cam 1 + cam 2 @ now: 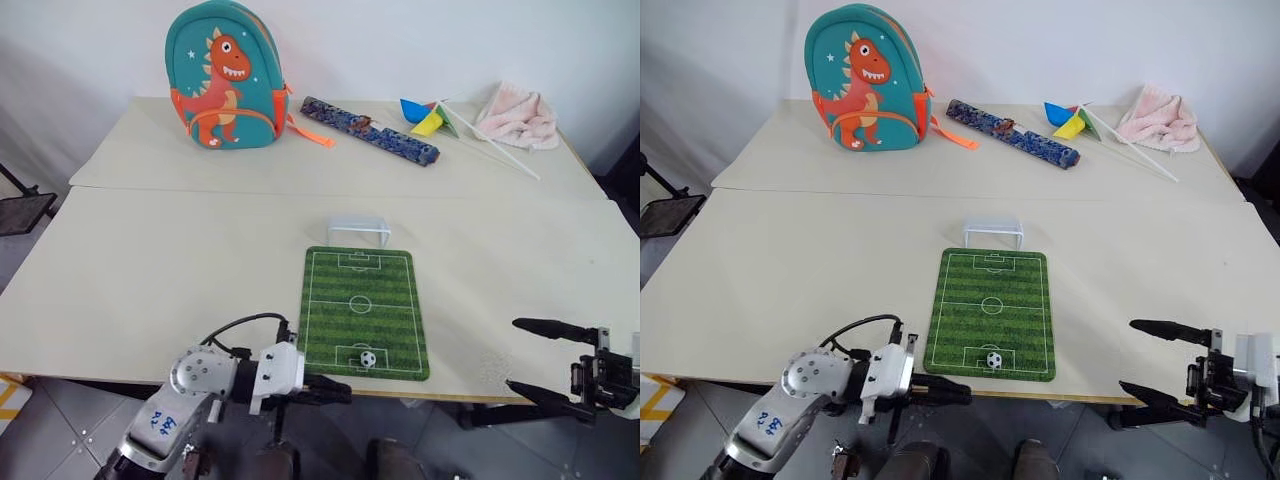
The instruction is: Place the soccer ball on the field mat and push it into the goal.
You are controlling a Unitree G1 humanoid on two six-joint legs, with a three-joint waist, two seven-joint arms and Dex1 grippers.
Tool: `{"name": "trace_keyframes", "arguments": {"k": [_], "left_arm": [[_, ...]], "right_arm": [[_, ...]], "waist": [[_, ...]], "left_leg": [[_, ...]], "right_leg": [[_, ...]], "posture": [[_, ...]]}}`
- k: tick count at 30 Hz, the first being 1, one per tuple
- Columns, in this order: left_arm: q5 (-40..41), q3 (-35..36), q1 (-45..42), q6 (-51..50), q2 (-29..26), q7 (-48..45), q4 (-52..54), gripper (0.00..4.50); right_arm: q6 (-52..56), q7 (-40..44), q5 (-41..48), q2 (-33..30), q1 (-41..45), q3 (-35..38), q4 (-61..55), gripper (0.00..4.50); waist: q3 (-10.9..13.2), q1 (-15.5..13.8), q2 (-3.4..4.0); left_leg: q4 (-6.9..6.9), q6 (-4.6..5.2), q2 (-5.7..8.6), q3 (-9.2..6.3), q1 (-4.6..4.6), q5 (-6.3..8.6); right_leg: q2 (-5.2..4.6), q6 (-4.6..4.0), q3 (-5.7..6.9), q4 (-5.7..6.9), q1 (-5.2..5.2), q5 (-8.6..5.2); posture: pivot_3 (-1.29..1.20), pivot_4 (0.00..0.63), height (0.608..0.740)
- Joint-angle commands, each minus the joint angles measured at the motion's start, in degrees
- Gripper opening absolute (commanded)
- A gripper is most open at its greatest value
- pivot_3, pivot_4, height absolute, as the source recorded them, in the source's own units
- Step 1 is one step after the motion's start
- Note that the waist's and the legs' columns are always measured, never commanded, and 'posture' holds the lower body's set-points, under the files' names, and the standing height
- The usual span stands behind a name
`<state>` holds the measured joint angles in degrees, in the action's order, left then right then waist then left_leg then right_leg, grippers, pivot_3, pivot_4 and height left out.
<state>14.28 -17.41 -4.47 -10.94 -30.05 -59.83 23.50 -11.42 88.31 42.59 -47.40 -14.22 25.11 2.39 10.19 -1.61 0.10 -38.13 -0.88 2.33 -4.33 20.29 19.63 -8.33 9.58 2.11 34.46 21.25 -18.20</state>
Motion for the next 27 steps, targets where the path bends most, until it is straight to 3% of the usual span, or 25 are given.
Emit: {"name": "trace_keyframes", "arguments": {"k": [1,15,22,27], "left_arm": [[-0.92,-2.61,-0.94,-0.38,1.60,1.17,-2.19,0.04],[-6.64,-6.72,-4.46,-1.55,8.67,9.55,-9.45,0.04],[-9.60,-4.56,-14.36,-2.03,14.84,16.22,-18.89,0.04],[-6.27,0.35,-19.27,1.71,18.85,18.19,-22.29,0.04]], "right_arm": [[-1.32,4.19,1.49,-0.07,-0.49,0.19,-0.62,4.50],[-1.24,3.73,2.80,1.28,-5.36,3.92,-2.78,4.50],[-2.23,-8.72,-0.12,8.67,-6.52,6.84,-5.43,4.50],[-5.22,-23.30,-6.63,14.85,-3.10,8.24,-6.49,4.50]], "waist": [[-0.02,0.08,0.04],[-0.03,0.06,0.05],[-0.03,-0.61,0.05],[-0.03,-0.06,0.05]], "left_leg": [[0.00,0.00,0.00,0.01,0.00,0.00],[-0.02,0.00,0.02,0.04,-0.01,0.00],[-0.04,0.00,0.08,0.03,0.01,0.00],[-0.03,-0.04,0.08,0.08,0.05,-0.02]], "right_leg": [[0.00,0.00,0.00,0.00,0.00,0.00],[0.00,0.01,-0.03,0.00,0.01,0.00],[-0.01,0.04,-0.01,-0.01,0.01,0.02],[0.00,0.04,-0.03,0.11,0.16,0.02]], "posture": [[0.00,0.150,0.740],[0.00,0.150,0.740],[0.00,0.150,0.740],[0.00,0.150,0.740]]}}
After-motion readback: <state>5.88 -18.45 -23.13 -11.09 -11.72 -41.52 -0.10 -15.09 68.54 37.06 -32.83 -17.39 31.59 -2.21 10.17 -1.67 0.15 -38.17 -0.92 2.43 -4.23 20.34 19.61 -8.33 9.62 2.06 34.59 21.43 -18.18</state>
